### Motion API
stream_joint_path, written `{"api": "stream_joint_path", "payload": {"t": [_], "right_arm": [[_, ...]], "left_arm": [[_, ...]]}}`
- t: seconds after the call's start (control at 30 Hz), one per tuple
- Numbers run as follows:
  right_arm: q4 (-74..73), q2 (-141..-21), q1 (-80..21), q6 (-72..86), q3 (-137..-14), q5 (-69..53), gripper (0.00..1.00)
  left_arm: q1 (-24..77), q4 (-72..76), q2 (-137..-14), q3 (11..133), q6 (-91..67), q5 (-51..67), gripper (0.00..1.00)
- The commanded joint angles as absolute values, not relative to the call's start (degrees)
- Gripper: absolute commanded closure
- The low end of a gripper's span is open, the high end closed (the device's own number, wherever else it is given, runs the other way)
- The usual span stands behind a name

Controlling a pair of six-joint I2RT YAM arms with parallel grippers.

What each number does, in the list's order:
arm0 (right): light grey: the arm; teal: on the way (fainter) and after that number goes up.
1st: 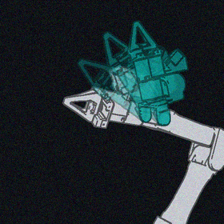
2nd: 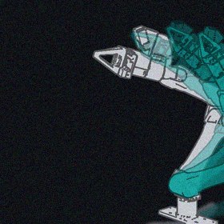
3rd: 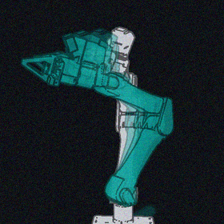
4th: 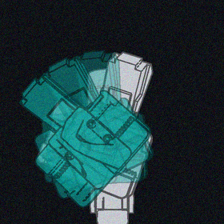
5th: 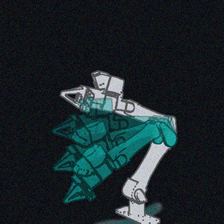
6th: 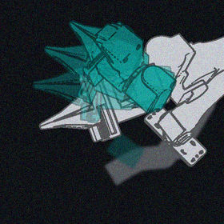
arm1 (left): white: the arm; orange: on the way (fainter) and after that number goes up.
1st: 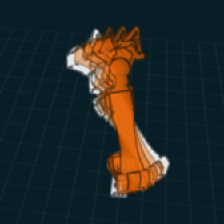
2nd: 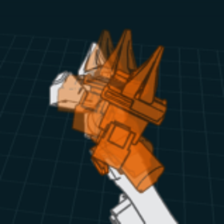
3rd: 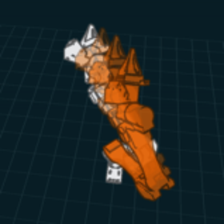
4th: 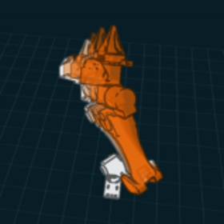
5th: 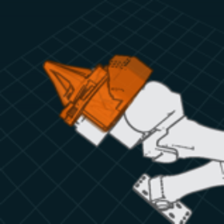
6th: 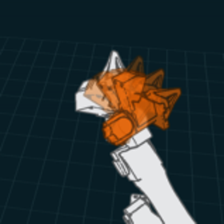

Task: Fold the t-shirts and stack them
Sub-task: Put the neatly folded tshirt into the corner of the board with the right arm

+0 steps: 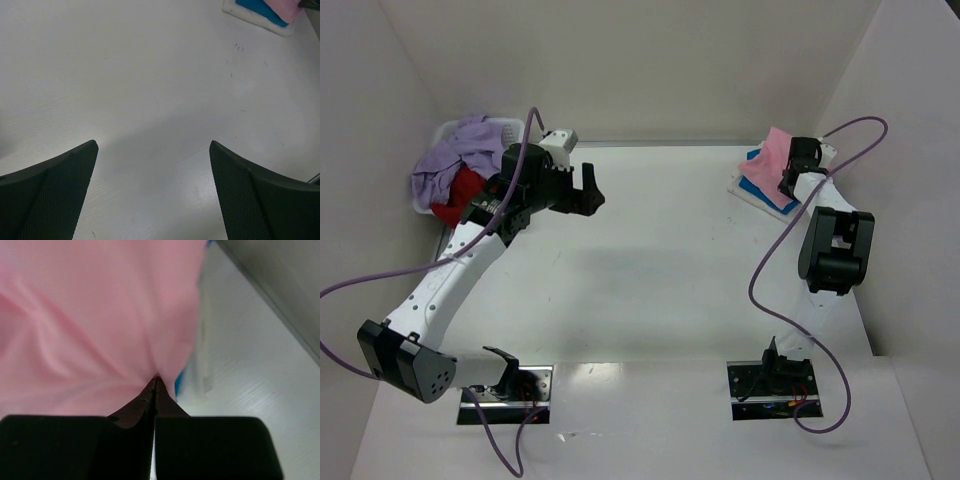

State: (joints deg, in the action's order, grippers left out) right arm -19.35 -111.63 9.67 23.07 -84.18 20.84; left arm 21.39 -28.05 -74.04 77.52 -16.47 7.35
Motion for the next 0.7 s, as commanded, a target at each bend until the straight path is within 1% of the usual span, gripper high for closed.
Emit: {"api": "stream_joint_path", "payload": {"t": [0.0,0.17,0.3,0.47,0.57,0.67], "right_arm": [[-20.65,-108.89,11.78,23.12,-82.79,23.64,1.00],[-22.49,-110.30,11.78,23.12,-85.42,21.27,1.00],[-21.27,-106.09,11.78,21.19,-88.85,17.06,1.00],[-20.74,-104.33,11.78,20.13,-99.02,4.94,1.00],[-17.32,-106.43,11.78,19.51,-103.42,0.02,1.00],[-15.74,-111.61,11.78,20.64,-107.82,-3.94,1.00]], "left_arm": [[21.01,-25.40,-71.98,76.82,-15.91,8.17,0.00],[20.48,-25.40,-71.46,76.82,-15.91,8.17,0.00],[20.48,-25.40,-70.93,76.82,-15.38,8.17,0.00],[20.48,-24.79,-71.46,76.82,-15.38,10.01,0.00],[19.95,-24.79,-71.98,76.82,-15.38,10.54,0.00],[19.95,-24.79,-72.51,76.82,-15.38,10.55,0.00]]}}
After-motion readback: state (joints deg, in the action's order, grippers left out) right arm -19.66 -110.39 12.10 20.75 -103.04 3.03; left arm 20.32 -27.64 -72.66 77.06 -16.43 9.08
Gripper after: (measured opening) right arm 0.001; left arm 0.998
